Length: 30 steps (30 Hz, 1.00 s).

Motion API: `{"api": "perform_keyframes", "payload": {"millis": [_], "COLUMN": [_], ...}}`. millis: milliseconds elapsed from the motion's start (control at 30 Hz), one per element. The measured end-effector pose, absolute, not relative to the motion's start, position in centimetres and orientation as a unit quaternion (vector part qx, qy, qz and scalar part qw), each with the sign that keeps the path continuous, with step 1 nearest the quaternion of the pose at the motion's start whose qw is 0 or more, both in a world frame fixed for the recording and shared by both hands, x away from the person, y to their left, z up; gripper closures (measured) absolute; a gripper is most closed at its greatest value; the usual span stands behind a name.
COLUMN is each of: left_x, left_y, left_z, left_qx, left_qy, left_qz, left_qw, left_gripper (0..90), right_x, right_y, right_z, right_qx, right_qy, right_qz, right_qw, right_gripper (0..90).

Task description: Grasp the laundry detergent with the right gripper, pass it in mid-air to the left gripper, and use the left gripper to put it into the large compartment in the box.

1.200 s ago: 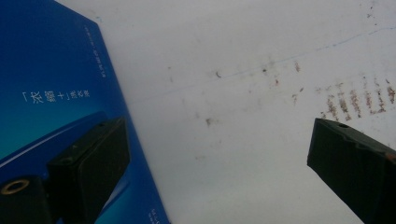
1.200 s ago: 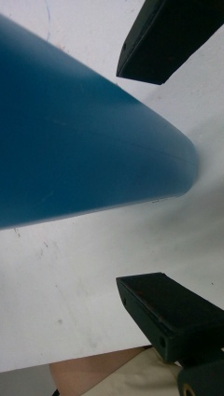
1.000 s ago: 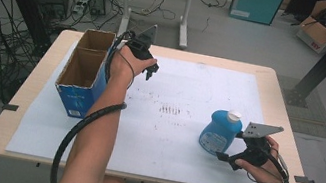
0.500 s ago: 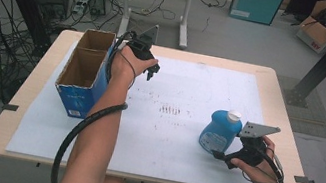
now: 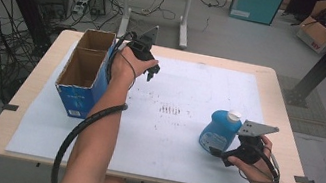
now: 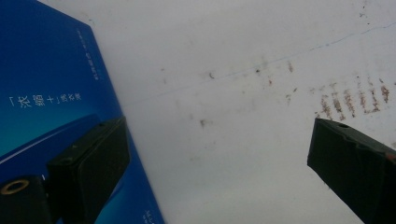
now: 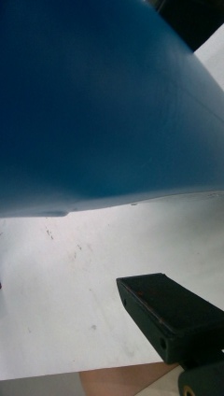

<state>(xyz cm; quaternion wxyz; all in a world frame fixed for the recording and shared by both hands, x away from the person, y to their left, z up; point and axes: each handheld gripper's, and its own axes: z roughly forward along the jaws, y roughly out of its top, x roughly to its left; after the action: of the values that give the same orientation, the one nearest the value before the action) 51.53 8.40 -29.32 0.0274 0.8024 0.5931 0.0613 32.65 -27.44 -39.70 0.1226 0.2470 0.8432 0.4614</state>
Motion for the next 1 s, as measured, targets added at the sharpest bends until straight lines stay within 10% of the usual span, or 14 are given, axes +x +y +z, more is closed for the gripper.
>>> {"api": "perform_keyframes", "payload": {"millis": [1000], "left_x": [51.53], "left_y": [8.34], "left_z": [-29.03], "left_qx": [0.802], "left_qy": [0.593], "left_qz": [0.062], "left_qw": [0.029], "left_gripper": [6.3], "right_x": [32.68], "right_y": [-27.25], "right_z": [-39.78], "right_qx": [0.245], "right_qy": [0.831], "right_qz": [0.481], "right_qw": [0.139], "right_gripper": [1.2]}}
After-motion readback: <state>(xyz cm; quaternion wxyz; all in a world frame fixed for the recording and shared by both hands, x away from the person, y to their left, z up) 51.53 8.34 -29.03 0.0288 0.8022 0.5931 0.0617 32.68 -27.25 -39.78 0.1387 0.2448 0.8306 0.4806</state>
